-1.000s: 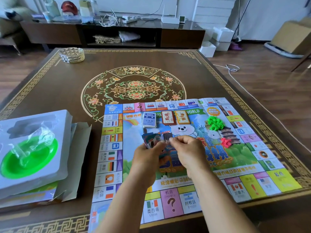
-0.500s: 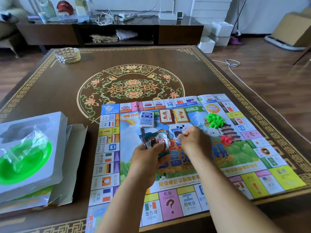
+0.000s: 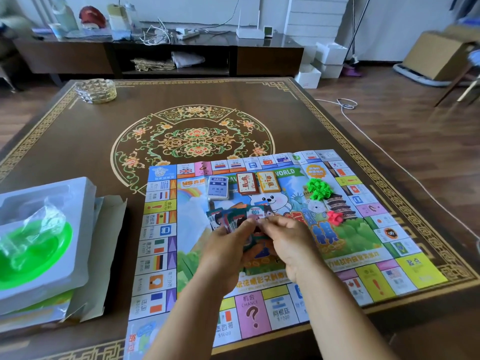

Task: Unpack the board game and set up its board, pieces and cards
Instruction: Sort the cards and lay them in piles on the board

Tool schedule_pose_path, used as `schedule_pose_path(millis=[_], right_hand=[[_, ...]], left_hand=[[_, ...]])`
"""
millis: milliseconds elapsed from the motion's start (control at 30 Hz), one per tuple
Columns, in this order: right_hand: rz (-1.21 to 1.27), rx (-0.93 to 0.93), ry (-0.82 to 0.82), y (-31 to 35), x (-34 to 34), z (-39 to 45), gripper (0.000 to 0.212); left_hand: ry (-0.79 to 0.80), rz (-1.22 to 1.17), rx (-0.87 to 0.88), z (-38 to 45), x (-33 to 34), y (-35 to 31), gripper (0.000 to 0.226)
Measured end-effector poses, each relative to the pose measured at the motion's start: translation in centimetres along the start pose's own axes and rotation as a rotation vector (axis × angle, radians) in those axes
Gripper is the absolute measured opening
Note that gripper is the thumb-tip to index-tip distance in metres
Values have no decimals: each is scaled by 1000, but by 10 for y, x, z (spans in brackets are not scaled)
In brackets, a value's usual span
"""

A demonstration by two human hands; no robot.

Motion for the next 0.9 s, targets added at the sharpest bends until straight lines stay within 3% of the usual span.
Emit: schedule_pose_path(millis=[200,467,567,733,900], right_hand=[[-32,-48,-90,8,-19,10,13],[0,-30,-100,10,-40,18,6],[36,9,-91,8,-40,17,15],[95,-6,-129,7,-45,17,11],[87,20,-119,4,-48,19,9]], left_hand=[[30,17,-45,-1,17,5,13],[-13,68,-32,8,27,5,8],[37,49,-65,7,33,8,11],[122,-25,-172,3,38,13,26],[92,-34,-166,5,36,14,20]])
Point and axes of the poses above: each hand's wrist, its own z-axis towards the middle knuckle, its own x-axis out of the palm, y = z × x, the point moved 6 cm from there along z, towards the middle knuckle, and after that the axes turned 11 degrees about -y, right-handed, at the moved point
